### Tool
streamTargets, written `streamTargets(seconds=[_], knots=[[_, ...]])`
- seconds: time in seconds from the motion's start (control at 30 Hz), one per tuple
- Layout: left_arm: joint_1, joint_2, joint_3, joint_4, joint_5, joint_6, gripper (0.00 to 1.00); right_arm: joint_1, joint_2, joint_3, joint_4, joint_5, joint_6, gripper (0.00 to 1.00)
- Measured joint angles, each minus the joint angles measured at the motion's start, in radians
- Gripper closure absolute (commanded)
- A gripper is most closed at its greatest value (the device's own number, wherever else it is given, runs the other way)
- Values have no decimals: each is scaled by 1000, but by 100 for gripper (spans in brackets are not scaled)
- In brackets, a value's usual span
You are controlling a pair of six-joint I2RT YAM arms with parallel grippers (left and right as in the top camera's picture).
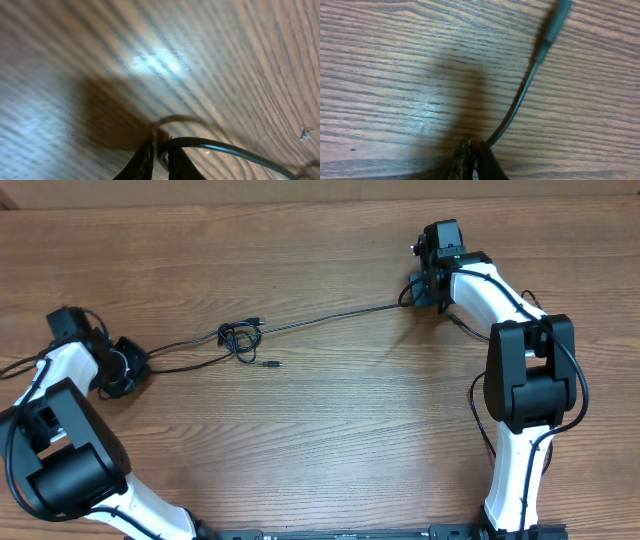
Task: Untangle cables
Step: 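Pull the grippers apart, left to the left and right up-right, stretching the cable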
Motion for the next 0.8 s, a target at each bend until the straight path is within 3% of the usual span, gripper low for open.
streamTargets(seconds=[0.3, 0.6, 0.67, 0.73, 0.8], knots=[[146, 3, -35, -8, 159, -10, 91, -8, 0, -1, 3, 8, 0, 96], [165, 3, -55, 17, 196, -10, 91, -9, 0, -2, 2, 14, 0, 96], [163, 2, -55, 19, 196, -9, 86, -14, 0, -2, 2, -2, 0, 96], [154, 0, -55, 22, 200, 3, 69, -22, 0, -2, 4, -21, 0, 96], [143, -2, -47, 17, 226, 31, 58, -26, 0, -2, 5, -34, 0, 96]])
